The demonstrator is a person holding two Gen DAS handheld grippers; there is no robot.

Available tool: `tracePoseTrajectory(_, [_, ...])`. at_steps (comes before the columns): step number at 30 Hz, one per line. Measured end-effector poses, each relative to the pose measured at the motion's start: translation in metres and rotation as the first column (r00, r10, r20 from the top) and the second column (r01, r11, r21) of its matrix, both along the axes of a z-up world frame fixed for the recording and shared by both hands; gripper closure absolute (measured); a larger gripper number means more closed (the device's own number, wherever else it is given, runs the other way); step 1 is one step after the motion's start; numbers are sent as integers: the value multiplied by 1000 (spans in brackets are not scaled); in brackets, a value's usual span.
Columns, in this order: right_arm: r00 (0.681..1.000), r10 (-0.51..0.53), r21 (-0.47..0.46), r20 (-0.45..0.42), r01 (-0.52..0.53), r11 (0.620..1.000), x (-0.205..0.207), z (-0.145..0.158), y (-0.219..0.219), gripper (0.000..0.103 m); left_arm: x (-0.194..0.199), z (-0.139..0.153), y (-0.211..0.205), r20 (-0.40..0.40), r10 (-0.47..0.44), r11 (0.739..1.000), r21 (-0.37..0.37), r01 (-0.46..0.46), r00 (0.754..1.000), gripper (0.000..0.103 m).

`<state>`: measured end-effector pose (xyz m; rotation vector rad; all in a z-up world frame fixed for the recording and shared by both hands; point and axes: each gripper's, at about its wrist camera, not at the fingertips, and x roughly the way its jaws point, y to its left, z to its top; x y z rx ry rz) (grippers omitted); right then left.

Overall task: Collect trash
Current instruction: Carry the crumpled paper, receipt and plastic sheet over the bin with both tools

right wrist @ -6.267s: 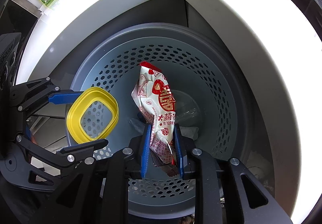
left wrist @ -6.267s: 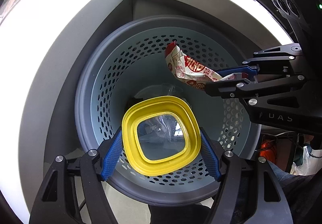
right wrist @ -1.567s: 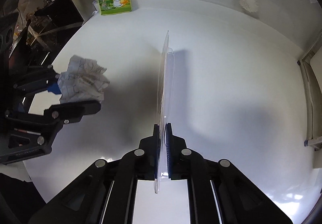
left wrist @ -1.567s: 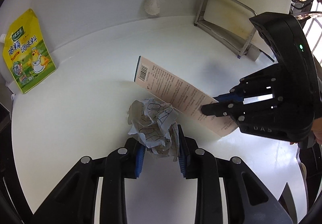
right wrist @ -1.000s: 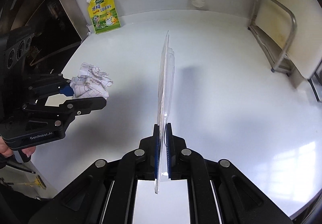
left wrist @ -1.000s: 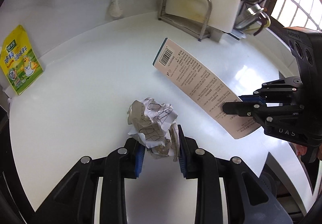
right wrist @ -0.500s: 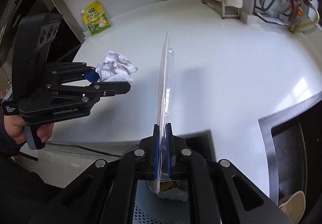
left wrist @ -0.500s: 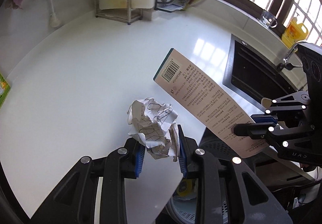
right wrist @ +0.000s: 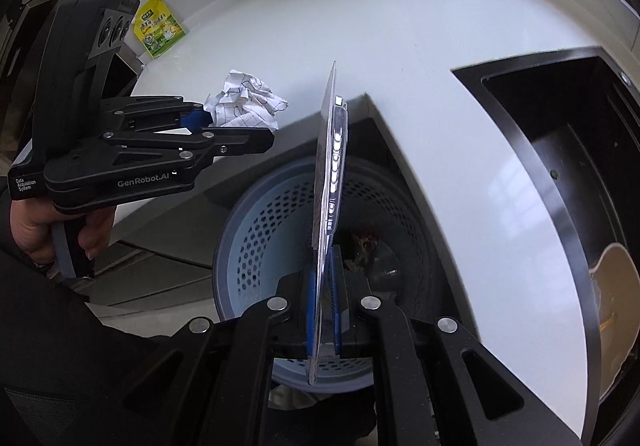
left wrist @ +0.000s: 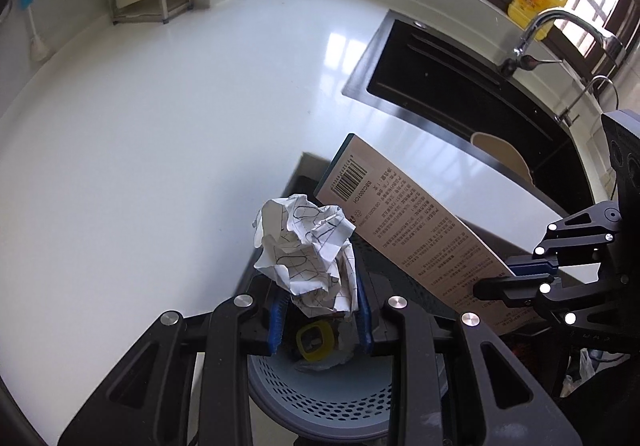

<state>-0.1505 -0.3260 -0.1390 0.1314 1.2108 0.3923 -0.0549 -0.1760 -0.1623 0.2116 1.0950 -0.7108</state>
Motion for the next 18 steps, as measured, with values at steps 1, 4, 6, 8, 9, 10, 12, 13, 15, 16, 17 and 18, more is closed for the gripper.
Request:
tracePoseTrajectory(1, [1000, -2, -1, -12, 2, 1000, -5, -4, 0, 97, -4, -4, -2, -8, -8, 1000, 6, 8, 1000, 75])
tracePoseTrajectory(4, [999, -13, -5, -41, 13, 1000, -15, -14, -1, 97, -13, -14, -6, -22, -30, 999, 26, 31, 999, 75])
tracePoseTrajectory(6, [998, -18, -1, -65, 18, 1000, -19, -20, -1, 97, -17, -19, -7, -25, -43, 998, 43, 44, 999, 75])
tracePoseTrajectory(8, [996, -15, 1, -86, 15, 1000, -21, -27, 2, 97, -21, -25, -9, -27, -56, 997, 60, 58, 998, 75])
tracePoseTrajectory(9, [996, -10, -5, -94, 10, 1000, -21, -30, 3, 97, -23, -27, -9, -26, -63, 995, 69, 65, 998, 75])
tracePoseTrajectory(10, [995, -8, -8, -99, 8, 1000, -20, -32, 5, 97, -24, -30, -8, -29, -68, 995, 75, 70, 997, 75])
tracePoseTrajectory(12, [994, -7, -11, -110, 5, 1000, -20, -37, 8, 97, -27, -35, -7, -36, -72, 994, 85, 75, 997, 75])
tracePoseTrajectory(13, [994, -6, -12, -113, 5, 1000, -20, -39, 9, 97, -28, -37, -6, -36, -76, 993, 90, 79, 997, 75])
tracePoseTrajectory(15, [993, -1, -13, -119, 0, 1000, -18, -40, 13, 97, -30, -40, -5, -42, -79, 992, 95, 83, 996, 75])
tracePoseTrajectory(16, [993, 3, -19, -120, -5, 1000, -17, -41, 15, 97, -31, -41, -4, -42, -80, 992, 98, 84, 996, 75])
tracePoseTrajectory(17, [992, 3, -14, -125, -5, 1000, -17, -43, 15, 97, -32, -42, -3, -41, -81, 991, 100, 84, 996, 75])
tracePoseTrajectory(18, [992, 0, -8, -130, -1, 1000, -17, -45, 15, 97, -32, -43, -3, -45, -80, 991, 101, 84, 996, 75])
